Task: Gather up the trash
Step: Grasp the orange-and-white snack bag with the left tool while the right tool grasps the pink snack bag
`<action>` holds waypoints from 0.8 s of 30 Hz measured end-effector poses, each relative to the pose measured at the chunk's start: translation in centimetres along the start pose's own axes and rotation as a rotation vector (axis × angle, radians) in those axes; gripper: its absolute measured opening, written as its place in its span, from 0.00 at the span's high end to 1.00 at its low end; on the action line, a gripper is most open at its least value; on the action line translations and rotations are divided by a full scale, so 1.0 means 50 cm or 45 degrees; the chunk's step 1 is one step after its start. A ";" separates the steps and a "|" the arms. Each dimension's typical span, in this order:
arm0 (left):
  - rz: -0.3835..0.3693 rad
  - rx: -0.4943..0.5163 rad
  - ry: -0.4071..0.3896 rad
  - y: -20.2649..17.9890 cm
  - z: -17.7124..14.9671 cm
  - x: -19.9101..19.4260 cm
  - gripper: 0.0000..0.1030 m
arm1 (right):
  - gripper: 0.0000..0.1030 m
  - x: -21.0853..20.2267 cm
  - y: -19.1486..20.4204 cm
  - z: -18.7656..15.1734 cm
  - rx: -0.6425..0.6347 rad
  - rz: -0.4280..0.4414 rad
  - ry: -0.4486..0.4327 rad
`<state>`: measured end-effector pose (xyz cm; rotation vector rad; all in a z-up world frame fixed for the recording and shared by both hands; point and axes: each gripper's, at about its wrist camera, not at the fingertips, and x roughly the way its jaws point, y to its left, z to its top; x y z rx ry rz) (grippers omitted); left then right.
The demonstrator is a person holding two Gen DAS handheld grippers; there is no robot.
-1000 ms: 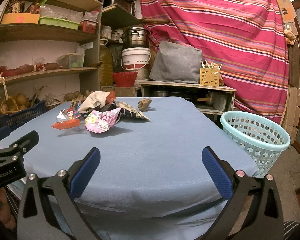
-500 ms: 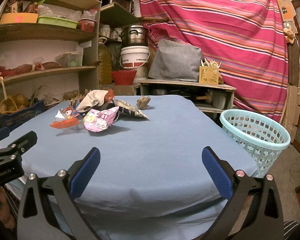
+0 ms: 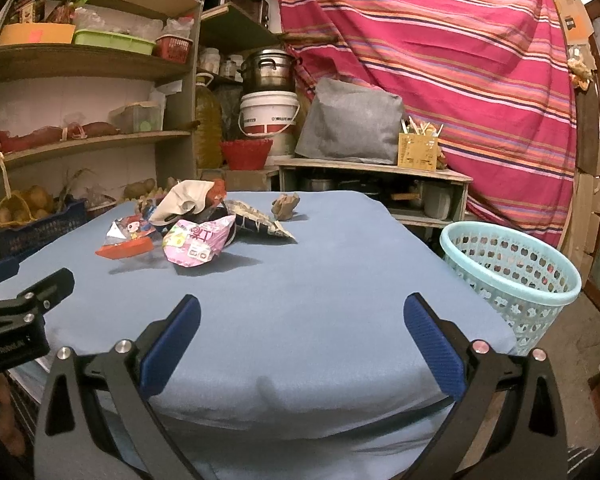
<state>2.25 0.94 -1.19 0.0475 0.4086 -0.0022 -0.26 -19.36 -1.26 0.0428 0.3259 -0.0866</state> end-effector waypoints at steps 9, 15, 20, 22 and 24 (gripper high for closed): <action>-0.033 0.035 0.052 0.019 0.042 0.034 0.05 | 0.04 0.046 -0.021 0.055 0.058 -0.027 0.035; -0.065 0.043 0.074 0.038 0.096 0.092 0.05 | 0.04 0.102 -0.012 0.084 0.039 0.014 0.109; -0.063 0.057 0.112 0.046 0.138 0.155 0.05 | 0.04 0.146 -0.001 0.093 0.019 0.018 0.154; -0.067 0.025 0.148 0.057 0.154 0.188 0.05 | 0.04 0.165 -0.002 0.100 0.017 0.002 0.188; -0.071 0.001 0.192 0.067 0.162 0.220 0.05 | 0.04 0.182 -0.001 0.108 0.010 -0.014 0.226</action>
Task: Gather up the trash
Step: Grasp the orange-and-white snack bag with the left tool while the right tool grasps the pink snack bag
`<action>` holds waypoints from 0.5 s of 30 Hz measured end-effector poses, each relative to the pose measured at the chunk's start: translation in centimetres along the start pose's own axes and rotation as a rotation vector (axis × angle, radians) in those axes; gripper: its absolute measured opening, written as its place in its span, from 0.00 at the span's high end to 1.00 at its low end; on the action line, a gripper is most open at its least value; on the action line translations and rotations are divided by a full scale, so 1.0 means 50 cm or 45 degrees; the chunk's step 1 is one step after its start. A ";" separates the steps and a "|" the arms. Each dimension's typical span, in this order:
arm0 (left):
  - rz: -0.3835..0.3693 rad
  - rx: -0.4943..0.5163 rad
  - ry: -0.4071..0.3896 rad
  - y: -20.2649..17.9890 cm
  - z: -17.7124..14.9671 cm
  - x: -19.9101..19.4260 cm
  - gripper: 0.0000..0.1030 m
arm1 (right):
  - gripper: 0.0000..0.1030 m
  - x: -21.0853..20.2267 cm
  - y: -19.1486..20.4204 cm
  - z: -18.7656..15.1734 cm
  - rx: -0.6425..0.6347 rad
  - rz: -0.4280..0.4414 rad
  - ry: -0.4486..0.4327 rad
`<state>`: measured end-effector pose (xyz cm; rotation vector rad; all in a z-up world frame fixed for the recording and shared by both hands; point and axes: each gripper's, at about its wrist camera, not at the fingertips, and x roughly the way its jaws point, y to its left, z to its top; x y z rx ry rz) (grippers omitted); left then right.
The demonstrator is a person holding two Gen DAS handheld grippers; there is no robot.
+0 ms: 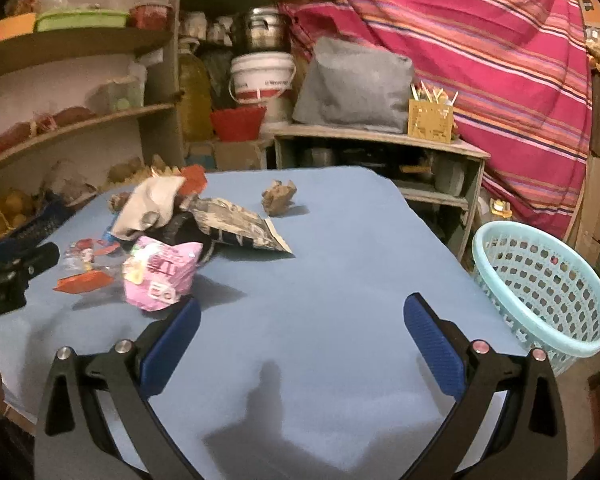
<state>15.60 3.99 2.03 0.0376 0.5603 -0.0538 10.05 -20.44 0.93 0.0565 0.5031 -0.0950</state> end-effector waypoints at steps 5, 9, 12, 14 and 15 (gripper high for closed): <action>-0.004 -0.008 0.111 0.006 0.017 0.068 0.05 | 0.04 0.039 0.011 0.033 0.014 0.033 0.057; 0.011 0.006 0.138 0.005 0.022 0.097 0.05 | 0.04 0.065 0.033 0.053 0.004 0.014 0.084; -0.023 -0.017 0.152 0.020 0.024 0.107 0.15 | 0.04 0.068 0.054 0.066 -0.006 0.008 0.077; -0.073 -0.044 0.199 0.032 0.022 0.122 0.27 | 0.04 0.070 0.067 0.071 -0.009 0.017 0.076; -0.091 -0.055 0.223 0.036 0.021 0.131 0.36 | 0.04 0.072 0.074 0.074 -0.009 0.022 0.080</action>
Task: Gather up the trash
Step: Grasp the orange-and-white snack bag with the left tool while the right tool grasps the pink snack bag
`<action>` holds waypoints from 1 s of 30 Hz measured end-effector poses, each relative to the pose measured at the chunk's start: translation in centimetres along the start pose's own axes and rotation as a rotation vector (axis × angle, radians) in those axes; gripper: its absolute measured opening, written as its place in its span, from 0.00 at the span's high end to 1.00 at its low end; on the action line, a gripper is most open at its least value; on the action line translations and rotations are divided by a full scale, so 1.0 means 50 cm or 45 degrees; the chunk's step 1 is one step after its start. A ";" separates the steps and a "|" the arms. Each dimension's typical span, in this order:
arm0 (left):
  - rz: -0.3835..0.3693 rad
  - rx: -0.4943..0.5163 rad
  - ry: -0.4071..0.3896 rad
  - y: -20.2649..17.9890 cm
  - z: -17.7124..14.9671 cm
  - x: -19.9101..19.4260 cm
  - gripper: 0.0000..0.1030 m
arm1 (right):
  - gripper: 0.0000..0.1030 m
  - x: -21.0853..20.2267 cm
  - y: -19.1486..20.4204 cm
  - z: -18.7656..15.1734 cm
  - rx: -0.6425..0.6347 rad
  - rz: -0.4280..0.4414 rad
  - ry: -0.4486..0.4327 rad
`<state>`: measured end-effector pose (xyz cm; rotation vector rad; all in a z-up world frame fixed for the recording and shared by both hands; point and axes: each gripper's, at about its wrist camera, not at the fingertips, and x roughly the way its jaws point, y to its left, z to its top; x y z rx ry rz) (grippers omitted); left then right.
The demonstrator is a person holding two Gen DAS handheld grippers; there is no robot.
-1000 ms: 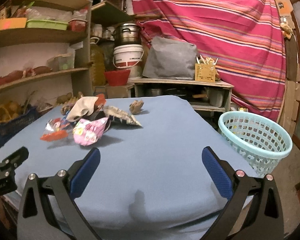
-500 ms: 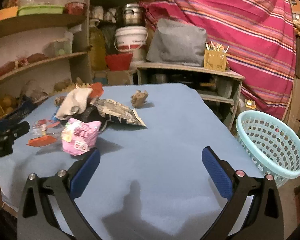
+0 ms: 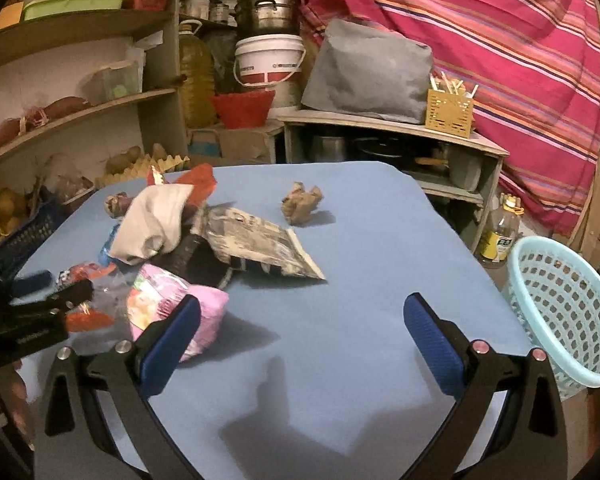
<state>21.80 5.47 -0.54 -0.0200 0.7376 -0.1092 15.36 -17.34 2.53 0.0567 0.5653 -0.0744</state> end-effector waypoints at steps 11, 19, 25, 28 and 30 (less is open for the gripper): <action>-0.018 0.017 0.022 0.034 -0.006 -0.010 0.64 | 0.04 0.065 0.079 0.010 -0.025 0.052 0.128; 0.126 0.039 -0.019 0.080 -0.003 -0.049 0.64 | 0.04 0.103 0.104 -0.001 -0.091 0.040 0.195; 0.168 0.026 -0.023 0.095 -0.001 -0.058 0.64 | 0.38 0.120 0.103 -0.009 -0.077 0.132 0.274; 0.173 0.022 -0.019 0.091 -0.004 -0.058 0.64 | 0.50 0.118 0.097 -0.012 -0.061 0.164 0.268; 0.184 0.028 -0.020 0.085 -0.005 -0.060 0.64 | 0.63 0.111 0.093 -0.012 -0.077 0.181 0.254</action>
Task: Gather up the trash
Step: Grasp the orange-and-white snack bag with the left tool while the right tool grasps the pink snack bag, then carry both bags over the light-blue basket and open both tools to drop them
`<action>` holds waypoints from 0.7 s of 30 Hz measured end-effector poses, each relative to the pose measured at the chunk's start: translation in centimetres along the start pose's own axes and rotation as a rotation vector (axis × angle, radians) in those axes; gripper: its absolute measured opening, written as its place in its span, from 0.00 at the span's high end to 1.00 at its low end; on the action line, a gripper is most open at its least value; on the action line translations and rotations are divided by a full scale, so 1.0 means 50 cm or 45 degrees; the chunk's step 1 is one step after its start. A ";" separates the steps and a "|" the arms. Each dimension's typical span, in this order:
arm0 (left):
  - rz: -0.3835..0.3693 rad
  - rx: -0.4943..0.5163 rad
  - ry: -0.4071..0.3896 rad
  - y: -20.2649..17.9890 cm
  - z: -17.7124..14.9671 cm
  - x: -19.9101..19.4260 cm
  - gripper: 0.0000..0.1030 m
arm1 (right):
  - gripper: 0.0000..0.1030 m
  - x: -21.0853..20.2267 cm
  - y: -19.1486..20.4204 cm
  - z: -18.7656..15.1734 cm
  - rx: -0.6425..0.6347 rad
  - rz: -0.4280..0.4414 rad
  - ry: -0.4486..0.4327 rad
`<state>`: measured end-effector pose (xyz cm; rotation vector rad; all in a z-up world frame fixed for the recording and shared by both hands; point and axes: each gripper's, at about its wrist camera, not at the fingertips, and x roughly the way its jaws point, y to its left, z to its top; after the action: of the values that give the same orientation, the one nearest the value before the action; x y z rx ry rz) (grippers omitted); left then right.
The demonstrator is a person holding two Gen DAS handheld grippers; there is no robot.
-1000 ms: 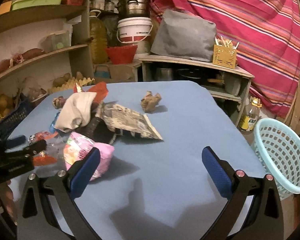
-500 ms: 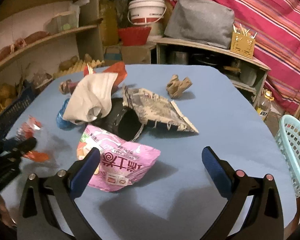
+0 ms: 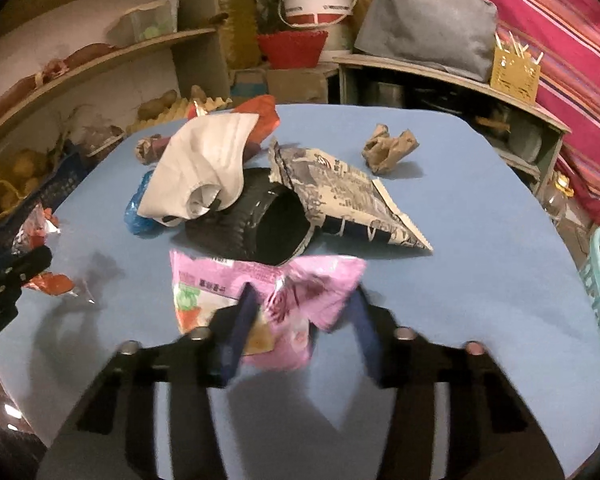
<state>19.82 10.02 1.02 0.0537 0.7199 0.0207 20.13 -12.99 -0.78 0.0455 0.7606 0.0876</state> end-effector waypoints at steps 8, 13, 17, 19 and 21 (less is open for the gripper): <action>0.006 0.009 -0.005 -0.037 0.000 -0.015 0.64 | 0.77 -0.039 -0.072 0.004 0.029 0.021 -0.050; -0.009 0.037 -0.032 -0.094 0.007 -0.040 0.64 | 0.77 -0.080 -0.134 0.003 0.031 -0.001 -0.102; -0.054 0.076 -0.063 -0.166 0.022 -0.066 0.64 | 0.77 -0.117 -0.198 0.007 0.045 -0.038 -0.150; -0.083 0.096 -0.074 -0.210 0.032 -0.075 0.64 | 0.77 -0.138 -0.239 0.011 0.064 -0.066 -0.177; -0.108 0.123 -0.091 -0.256 0.042 -0.084 0.64 | 0.77 -0.160 -0.292 0.014 0.102 -0.092 -0.197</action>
<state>18.07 -3.02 4.65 0.1155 0.6507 -0.0971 15.77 -28.31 4.12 0.0998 0.6104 -0.0152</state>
